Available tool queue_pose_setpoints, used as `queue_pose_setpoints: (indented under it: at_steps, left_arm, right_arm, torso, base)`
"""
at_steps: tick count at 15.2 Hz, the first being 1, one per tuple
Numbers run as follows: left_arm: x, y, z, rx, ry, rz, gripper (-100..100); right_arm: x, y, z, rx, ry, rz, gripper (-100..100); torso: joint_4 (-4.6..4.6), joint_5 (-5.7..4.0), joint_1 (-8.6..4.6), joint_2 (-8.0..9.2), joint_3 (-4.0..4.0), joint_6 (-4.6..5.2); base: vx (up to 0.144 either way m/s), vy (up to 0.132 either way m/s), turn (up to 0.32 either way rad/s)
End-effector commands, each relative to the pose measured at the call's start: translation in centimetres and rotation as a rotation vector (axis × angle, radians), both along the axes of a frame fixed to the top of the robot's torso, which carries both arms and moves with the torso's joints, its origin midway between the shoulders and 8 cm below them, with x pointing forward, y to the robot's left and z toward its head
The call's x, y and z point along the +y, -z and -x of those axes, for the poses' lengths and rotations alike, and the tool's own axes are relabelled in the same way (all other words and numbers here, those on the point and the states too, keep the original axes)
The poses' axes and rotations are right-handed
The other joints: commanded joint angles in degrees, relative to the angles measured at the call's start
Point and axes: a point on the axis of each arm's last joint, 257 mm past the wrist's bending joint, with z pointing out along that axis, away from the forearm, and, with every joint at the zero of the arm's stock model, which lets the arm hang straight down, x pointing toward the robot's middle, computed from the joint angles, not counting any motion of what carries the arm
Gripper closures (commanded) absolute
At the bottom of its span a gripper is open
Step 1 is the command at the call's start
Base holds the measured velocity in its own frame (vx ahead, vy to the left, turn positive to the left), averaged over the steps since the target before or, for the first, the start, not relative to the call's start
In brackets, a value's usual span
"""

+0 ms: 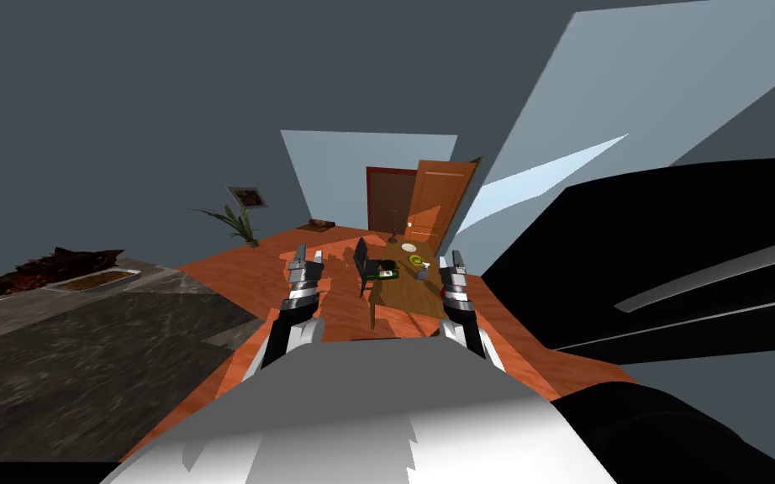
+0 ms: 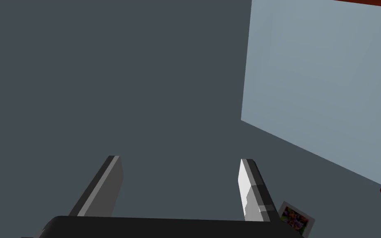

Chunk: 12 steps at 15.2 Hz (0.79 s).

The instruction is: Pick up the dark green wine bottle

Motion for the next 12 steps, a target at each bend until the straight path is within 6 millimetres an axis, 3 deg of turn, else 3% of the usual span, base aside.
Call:
queue_pose_setpoints:
  at_steps: [1, 12]
  left_arm:
    - [0.0, 0.0, 0.0, 0.0, 0.0, 0.0, 0]
    - [0.0, 0.0, 0.0, 0.0, 0.0, 0.0, 0]
  right_arm:
    - [-0.4, 0.6, -0.3, 0.015, -0.021, -0.042, -100]
    - [-2.2, 4.2, -1.9, 0.089, -0.103, -0.264, -100]
  torso:
    - [0.0, 0.0, 0.0, 0.0, 0.0, 0.0]
    - [-0.03, 0.09, 0.42, -0.14, -0.08, 0.0]
  base:
    - [0.009, 0.04, -0.046]
    - [0.027, 0.109, -0.051]
